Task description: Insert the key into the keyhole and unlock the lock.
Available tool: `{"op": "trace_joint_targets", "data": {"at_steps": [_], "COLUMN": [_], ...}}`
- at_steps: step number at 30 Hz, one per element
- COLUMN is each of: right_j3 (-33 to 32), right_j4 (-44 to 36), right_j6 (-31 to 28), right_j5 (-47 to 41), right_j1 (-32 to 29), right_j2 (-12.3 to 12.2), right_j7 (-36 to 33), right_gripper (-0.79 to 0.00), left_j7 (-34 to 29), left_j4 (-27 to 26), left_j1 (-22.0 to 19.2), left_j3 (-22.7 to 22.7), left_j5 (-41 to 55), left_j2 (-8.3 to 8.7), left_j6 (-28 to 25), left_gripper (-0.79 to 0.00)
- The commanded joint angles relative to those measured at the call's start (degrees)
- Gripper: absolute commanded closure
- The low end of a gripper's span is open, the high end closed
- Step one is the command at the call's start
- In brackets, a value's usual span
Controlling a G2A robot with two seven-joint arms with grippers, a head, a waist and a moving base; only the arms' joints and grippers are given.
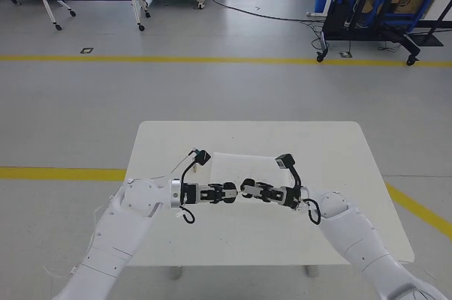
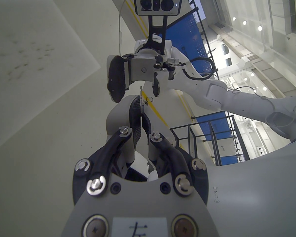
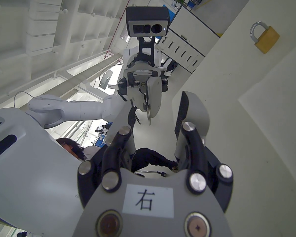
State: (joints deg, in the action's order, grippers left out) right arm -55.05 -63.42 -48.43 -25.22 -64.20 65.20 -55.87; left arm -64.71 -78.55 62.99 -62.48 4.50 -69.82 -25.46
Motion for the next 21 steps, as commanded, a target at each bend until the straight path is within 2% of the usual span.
{"op": "trace_joint_targets", "data": {"at_steps": [1,9,11,14,17,21], "right_j3": [0.7,3.1,3.6,4.4,5.2,6.3], "right_j4": [-0.1,0.3,0.5,0.4,0.4,0.2], "right_j6": [0.2,-0.4,-0.6,-0.7,-0.9,-1.3], "right_j5": [-0.3,-1.5,-1.9,-2.5,-2.8,-2.7], "right_j1": [0.2,1.0,1.2,1.5,1.7,2.1], "right_j2": [-0.3,-1.3,-1.5,-1.8,-2.2,-2.6], "right_j7": [-0.2,0.4,0.6,0.7,0.9,1.3], "right_gripper": [-0.345,-0.249,-0.179,-0.160,0.000,0.000], "left_j7": [0.2,0.8,0.9,1.6,2.0,2.2], "left_j4": [-0.1,-0.1,-0.2,-0.2,-0.4,-0.7], "left_j1": [0.0,0.1,0.1,0.1,0.2,0.4], "left_j3": [0.2,0.7,0.7,0.4,0.6,1.1], "left_j5": [-0.6,-0.4,-0.5,-0.6,-1.0,-1.4], "left_j2": [0.10,0.46,0.57,0.76,0.90,1.04], "left_j6": [-0.3,-1.1,-1.1,-0.9,-0.9,-0.9], "left_gripper": [0.000,0.000,0.000,0.000,0.000,0.000]}}
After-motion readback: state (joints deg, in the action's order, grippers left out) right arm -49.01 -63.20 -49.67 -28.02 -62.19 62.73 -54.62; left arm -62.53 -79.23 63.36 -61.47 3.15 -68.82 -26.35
